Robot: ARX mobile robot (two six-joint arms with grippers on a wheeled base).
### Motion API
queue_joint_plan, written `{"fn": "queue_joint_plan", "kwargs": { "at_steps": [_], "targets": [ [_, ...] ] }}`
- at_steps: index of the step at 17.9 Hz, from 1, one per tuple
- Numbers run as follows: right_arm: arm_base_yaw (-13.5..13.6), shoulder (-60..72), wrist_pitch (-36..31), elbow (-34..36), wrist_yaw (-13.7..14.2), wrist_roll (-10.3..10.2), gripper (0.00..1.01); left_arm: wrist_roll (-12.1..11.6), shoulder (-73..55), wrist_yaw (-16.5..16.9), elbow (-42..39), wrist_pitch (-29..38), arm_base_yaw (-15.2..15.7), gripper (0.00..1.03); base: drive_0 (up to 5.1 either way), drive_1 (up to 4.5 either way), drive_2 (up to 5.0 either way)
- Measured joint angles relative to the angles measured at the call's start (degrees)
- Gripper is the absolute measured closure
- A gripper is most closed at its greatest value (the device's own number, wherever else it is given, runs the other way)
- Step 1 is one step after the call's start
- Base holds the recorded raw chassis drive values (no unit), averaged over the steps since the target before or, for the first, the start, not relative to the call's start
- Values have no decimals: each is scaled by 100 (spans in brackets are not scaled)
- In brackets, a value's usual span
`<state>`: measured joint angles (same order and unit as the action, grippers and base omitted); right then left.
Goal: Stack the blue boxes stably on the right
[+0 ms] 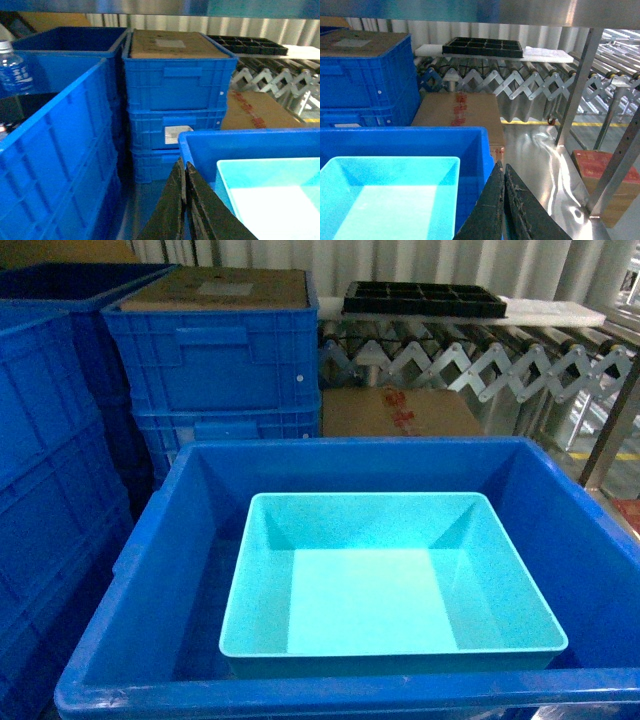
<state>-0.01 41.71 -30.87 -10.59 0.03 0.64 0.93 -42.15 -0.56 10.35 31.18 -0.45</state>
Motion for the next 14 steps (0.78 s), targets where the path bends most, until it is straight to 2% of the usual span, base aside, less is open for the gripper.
{"fn": "queue_joint_plan", "kwargs": {
  "at_steps": [6,10,11,14],
  "targets": [
    [0,-1152,518,643,-2,-2,99,2,1169,52,-621,-522,39,101,0,0,0],
    [0,-1878,1023,837,-2,-4,99,2,1897,52,-813,-1025,39,101,0,0,0],
    [0,-1928,826,984,-4,-7,99,2,1967,57,-949,-883,39,101,0,0,0],
    [0,-2415,1298,984,-2,-7,99,0,2446,57,-951,-1327,39,101,0,0,0]
  ]
}}
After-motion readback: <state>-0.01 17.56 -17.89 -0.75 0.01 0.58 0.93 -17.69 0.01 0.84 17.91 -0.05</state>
